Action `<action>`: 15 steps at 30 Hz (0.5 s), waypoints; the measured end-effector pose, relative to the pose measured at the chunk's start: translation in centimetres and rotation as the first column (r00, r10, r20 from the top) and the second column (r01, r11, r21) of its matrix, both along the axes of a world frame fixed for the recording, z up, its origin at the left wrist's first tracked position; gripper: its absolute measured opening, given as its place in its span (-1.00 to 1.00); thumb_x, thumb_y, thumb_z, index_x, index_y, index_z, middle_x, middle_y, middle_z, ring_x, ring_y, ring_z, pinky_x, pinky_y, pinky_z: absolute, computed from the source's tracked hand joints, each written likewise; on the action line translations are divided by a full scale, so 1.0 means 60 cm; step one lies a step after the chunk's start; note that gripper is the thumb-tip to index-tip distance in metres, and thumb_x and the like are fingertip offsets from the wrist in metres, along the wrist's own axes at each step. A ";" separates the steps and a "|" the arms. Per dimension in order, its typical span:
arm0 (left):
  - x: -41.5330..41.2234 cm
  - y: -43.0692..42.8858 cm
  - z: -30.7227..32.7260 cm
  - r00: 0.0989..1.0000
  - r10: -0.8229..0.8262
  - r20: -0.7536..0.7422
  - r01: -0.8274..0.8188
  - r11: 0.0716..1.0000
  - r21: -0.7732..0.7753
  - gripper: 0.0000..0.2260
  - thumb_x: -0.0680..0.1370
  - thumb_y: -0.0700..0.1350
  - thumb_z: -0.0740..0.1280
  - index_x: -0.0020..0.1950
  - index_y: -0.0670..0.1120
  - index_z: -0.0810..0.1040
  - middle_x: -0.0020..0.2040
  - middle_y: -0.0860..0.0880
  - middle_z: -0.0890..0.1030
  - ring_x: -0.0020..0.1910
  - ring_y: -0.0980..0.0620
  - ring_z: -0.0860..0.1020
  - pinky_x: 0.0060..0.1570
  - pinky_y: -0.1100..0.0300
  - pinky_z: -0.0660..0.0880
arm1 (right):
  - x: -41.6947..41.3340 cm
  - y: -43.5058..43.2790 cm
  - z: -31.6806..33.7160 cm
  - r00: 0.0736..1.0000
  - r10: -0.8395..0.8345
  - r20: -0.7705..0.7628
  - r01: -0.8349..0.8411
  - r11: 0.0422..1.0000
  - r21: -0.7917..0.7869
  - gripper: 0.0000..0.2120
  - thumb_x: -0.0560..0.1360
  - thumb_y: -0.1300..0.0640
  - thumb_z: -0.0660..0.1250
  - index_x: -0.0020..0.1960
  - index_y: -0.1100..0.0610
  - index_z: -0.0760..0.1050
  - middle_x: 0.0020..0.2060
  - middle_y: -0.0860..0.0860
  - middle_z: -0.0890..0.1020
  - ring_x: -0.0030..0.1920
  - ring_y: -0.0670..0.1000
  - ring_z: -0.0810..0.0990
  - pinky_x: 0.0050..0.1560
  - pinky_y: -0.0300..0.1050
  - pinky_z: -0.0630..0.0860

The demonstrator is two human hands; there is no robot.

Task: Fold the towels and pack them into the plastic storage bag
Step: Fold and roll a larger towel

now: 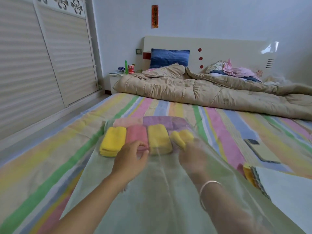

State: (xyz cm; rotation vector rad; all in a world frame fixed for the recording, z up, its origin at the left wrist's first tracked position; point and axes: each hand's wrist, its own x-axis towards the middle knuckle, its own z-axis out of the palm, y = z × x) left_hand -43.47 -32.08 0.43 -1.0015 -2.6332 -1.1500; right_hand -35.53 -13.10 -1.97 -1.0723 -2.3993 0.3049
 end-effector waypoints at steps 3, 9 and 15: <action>-0.062 0.049 -0.025 0.984 0.022 -0.175 -0.039 0.995 -0.092 -0.56 0.48 0.14 0.14 0.17 -0.09 0.59 0.14 -0.06 0.61 0.17 -0.11 0.53 0.13 0.11 0.43 | -0.061 0.039 -0.024 0.999 -0.022 0.040 0.024 0.999 -0.029 -0.48 0.43 -0.19 0.00 0.12 0.10 0.51 0.09 0.16 0.58 0.14 0.23 0.53 0.17 0.10 0.46; -0.134 0.102 -0.094 0.996 0.051 -0.076 -0.079 0.902 -0.424 -0.42 0.59 0.26 -0.08 0.55 0.03 0.18 0.58 -0.05 0.12 0.56 -0.02 0.04 0.51 0.04 -0.04 | -0.143 0.084 -0.019 0.958 -0.066 0.279 0.066 0.998 0.010 -0.67 0.56 -0.02 0.13 0.21 0.11 0.50 0.17 0.11 0.54 0.20 0.12 0.51 0.09 -0.07 0.47; -0.136 0.096 -0.138 0.989 0.039 -0.144 -0.093 0.914 -0.394 -0.12 0.29 0.34 -0.34 0.55 0.08 0.15 0.59 -0.02 0.08 0.56 -0.02 -0.02 0.50 0.03 -0.13 | -0.179 0.106 -0.058 0.967 -0.014 0.255 -0.009 0.996 0.088 -0.70 0.60 0.01 0.10 0.22 0.12 0.45 0.19 0.09 0.49 0.22 0.12 0.47 0.09 -0.09 0.36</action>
